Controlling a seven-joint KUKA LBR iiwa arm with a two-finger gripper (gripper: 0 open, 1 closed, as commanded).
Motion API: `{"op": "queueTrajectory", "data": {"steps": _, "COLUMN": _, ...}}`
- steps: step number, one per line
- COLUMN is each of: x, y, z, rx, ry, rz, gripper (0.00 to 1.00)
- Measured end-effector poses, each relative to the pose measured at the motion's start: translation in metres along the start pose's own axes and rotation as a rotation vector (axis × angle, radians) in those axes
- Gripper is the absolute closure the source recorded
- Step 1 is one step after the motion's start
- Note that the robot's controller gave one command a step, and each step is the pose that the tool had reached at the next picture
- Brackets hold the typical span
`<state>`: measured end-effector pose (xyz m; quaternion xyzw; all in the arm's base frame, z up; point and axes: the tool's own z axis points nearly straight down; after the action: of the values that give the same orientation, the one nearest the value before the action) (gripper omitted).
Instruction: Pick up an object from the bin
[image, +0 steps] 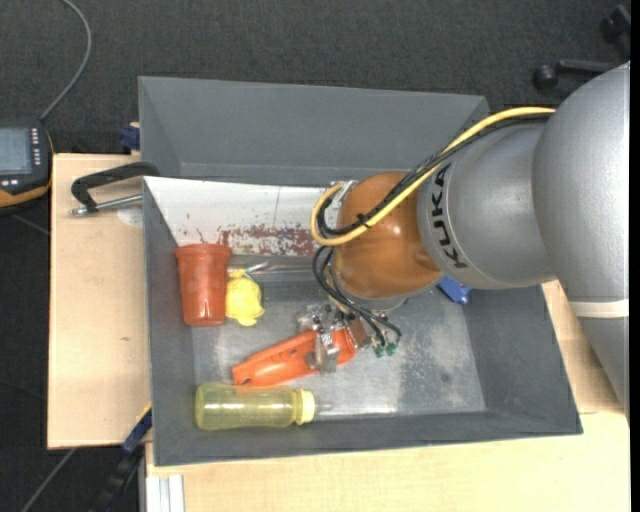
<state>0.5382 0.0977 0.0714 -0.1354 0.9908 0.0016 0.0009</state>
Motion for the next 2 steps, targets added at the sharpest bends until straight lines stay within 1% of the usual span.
{"op": "queueTrajectory", "data": {"steps": 1, "x": -0.0004, "y": -0.0005, "z": -0.0945, "rx": -0.001, "ry": -0.004, "rz": -0.002, "gripper": 1.0}}
{"op": "queueTrajectory", "data": {"steps": 2, "x": -0.0004, "y": -0.0006, "z": -0.0945, "rx": -0.001, "ry": -0.004, "rz": -0.001, "gripper": 1.0}}
